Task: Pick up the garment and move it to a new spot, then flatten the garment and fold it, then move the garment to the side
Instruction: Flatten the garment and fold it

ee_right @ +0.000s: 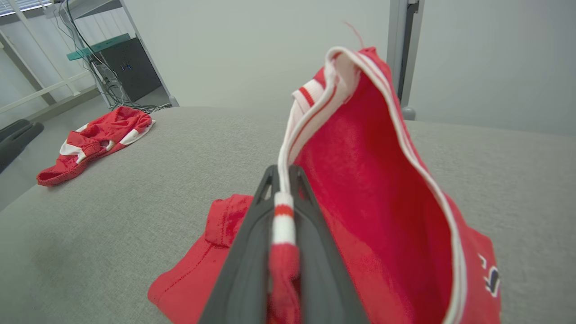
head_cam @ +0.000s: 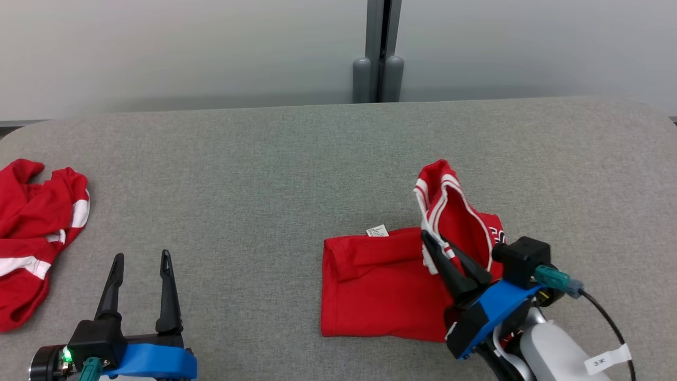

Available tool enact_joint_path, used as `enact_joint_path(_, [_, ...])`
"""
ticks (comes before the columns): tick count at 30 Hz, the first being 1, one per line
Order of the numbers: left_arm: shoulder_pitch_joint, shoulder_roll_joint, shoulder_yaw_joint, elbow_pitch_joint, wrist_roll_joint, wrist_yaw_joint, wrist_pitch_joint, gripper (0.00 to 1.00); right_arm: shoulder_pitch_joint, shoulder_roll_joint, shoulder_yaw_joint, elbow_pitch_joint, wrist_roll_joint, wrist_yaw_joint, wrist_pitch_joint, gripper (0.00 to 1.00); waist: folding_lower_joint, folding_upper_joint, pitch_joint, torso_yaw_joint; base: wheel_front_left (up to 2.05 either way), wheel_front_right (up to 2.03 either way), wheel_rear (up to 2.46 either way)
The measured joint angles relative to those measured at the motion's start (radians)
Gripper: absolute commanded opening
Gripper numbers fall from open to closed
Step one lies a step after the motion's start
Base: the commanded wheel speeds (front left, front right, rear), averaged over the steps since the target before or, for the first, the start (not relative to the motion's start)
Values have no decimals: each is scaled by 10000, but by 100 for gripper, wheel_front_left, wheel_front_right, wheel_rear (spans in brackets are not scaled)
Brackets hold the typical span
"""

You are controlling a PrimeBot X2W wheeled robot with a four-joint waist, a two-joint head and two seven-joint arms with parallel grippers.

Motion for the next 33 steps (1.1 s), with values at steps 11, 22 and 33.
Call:
enact_joint_path(11, [-246, 2, -213, 35, -119, 25, 0, 100, -586, 1055, 1279, 1162, 232, -2, -132, 0, 0, 0, 281, 429, 0, 0, 0])
enact_joint_path(22, [-376, 0, -353, 113, -176, 73, 0, 100, -1229, 1210, 1459, 2165, 385, 0, -1450, 100, 0, 1, 294, 255, 0, 0, 0])
enact_joint_path(33, [-333, -2, -416, 33, -75, 61, 0, 100, -384, 167, -1714, 761, -500, 0, -1925, 100, 0, -1, -99, -251, 0, 0, 0])
